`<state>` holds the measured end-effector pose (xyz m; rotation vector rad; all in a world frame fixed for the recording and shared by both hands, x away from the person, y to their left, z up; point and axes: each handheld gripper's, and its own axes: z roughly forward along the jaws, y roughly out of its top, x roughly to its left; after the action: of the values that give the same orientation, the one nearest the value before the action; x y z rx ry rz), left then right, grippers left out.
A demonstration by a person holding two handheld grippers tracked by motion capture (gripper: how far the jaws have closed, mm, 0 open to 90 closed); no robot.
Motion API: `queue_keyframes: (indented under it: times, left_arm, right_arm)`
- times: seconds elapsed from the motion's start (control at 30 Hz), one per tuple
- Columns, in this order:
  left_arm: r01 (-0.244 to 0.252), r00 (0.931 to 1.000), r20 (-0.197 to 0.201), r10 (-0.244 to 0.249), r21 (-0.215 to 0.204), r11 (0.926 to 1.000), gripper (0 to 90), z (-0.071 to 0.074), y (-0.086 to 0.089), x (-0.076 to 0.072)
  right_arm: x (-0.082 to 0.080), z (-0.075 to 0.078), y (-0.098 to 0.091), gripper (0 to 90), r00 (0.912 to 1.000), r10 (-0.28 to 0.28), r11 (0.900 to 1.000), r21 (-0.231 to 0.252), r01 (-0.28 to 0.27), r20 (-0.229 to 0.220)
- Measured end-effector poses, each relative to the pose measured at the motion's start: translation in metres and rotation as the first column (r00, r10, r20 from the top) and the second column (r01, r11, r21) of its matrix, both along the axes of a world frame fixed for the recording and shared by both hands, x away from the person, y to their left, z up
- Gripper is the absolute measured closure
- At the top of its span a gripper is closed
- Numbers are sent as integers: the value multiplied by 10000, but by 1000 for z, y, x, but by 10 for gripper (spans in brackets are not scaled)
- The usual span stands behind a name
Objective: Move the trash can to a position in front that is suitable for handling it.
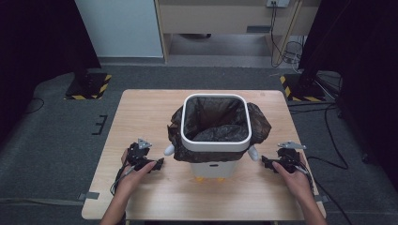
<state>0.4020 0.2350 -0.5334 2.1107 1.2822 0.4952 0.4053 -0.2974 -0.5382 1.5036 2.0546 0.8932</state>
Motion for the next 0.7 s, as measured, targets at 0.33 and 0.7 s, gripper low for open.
queue_keyframes:
  times: [0.33,0.7]
  left_arm:
    - [-94,9999,85,94,-67,9999,0,-1,-1,-1]
    - [-106,9999,123,107,-86,9999,0,-1,-1,-2]
  right_arm:
    - [0,3,3,69,9997,130,9999,-71,-131,-188]
    - [-7,36,-3,156,9958,823,9965,-118,-828,-393]
